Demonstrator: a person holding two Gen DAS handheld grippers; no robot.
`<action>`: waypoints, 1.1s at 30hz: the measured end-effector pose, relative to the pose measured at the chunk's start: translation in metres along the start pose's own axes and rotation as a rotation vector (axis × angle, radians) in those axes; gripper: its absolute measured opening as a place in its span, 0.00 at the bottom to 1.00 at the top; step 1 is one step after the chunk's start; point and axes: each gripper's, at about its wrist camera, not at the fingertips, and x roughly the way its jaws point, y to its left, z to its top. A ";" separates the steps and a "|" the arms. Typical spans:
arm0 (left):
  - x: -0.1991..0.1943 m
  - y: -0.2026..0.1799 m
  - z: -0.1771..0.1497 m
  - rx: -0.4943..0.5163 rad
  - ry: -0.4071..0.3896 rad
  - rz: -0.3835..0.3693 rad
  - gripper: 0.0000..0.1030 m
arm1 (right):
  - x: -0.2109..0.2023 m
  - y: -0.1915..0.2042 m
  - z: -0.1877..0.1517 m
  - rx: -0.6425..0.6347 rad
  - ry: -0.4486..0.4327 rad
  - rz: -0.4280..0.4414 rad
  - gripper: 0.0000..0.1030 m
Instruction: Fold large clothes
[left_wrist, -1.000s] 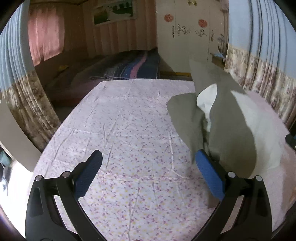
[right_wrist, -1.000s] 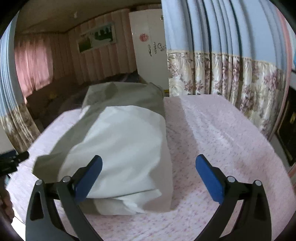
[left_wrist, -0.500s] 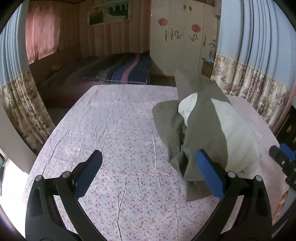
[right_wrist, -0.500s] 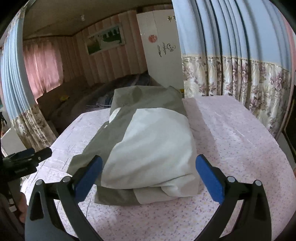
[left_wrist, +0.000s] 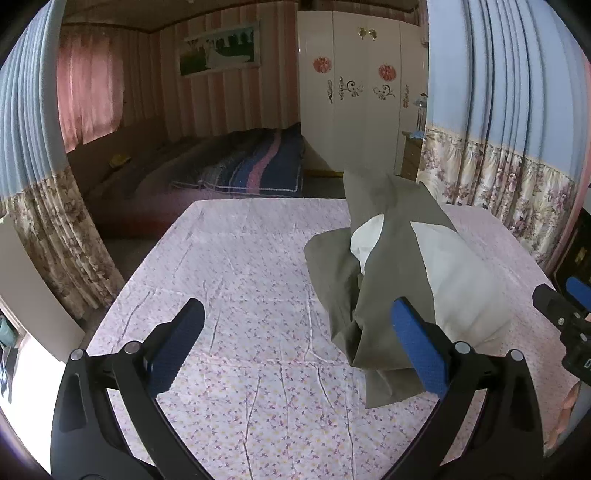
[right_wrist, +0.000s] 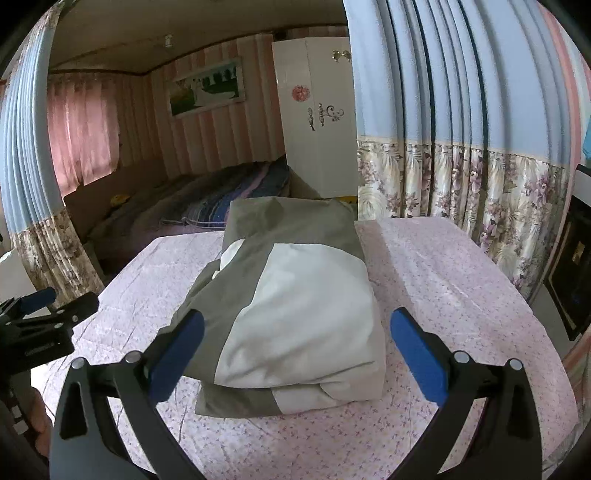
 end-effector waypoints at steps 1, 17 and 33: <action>-0.003 0.000 0.001 -0.001 -0.008 0.011 0.97 | 0.000 0.000 0.000 0.000 0.000 -0.008 0.98; -0.007 0.006 0.002 0.000 -0.009 0.044 0.97 | 0.008 -0.009 0.004 0.021 0.018 -0.038 0.98; 0.003 0.006 0.000 0.008 0.014 0.063 0.97 | 0.011 -0.007 0.004 -0.031 0.013 -0.116 0.98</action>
